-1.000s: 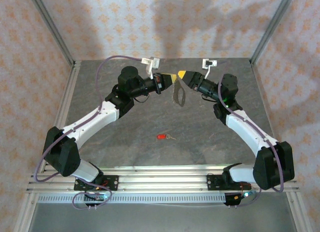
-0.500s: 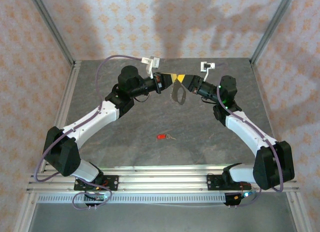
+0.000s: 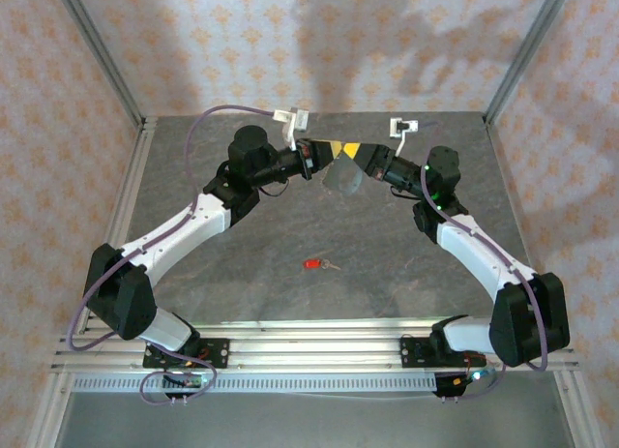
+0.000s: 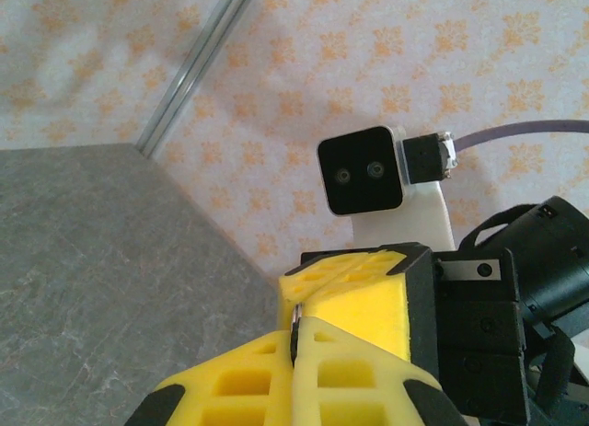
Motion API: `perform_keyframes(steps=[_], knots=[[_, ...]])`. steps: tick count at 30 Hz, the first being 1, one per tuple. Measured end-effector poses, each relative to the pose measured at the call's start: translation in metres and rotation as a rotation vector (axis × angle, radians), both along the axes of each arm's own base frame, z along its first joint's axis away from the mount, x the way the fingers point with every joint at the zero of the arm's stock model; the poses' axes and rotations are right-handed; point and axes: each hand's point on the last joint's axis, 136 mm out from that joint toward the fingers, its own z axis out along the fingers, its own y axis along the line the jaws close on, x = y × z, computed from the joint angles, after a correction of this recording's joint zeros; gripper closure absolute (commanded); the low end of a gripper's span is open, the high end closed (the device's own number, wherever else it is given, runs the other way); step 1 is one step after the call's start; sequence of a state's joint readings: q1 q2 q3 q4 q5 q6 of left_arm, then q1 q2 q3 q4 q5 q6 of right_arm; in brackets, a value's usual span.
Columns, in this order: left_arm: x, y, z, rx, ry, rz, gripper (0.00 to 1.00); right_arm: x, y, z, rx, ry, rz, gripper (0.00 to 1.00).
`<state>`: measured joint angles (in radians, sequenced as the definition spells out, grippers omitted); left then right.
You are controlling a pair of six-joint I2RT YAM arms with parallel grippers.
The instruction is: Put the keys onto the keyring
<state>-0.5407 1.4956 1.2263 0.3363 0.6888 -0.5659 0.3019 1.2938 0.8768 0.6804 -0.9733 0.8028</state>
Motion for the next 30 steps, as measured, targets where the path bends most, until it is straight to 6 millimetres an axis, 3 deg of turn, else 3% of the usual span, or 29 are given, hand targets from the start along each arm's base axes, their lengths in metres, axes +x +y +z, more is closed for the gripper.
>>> perform_keyframes(steps=[1, 3, 6, 11, 15, 23, 30], knots=[[0.001, 0.000, 0.000, -0.002, 0.006, 0.009, 0.64, 0.001, -0.001, 0.001, 0.008, 0.001, -0.007, 1.00], [0.006, 0.003, 0.001, -0.010, 0.015, 0.040, 0.49, 0.003, -0.003, 0.002, 0.032, 0.007, -0.031, 1.00], [0.014, 0.011, 0.000, -0.030, 0.046, 0.110, 0.39, 0.010, -0.010, -0.004, 0.069, 0.035, -0.086, 1.00], [0.016, 0.028, 0.000, -0.088, 0.088, 0.204, 0.41, 0.018, -0.021, -0.010, 0.126, 0.069, -0.172, 1.00], [0.016, 0.030, 0.010, -0.149, 0.096, 0.214, 0.50, 0.020, -0.028, 0.000, 0.182, 0.055, -0.221, 1.00], [0.012, 0.028, 0.025, -0.221, 0.093, 0.186, 0.55, 0.008, -0.015, 0.022, 0.257, 0.006, -0.195, 1.00], [0.010, 0.023, 0.027, -0.236, 0.088, 0.150, 0.58, 0.003, -0.008, 0.023, 0.268, 0.006, -0.171, 1.00]])
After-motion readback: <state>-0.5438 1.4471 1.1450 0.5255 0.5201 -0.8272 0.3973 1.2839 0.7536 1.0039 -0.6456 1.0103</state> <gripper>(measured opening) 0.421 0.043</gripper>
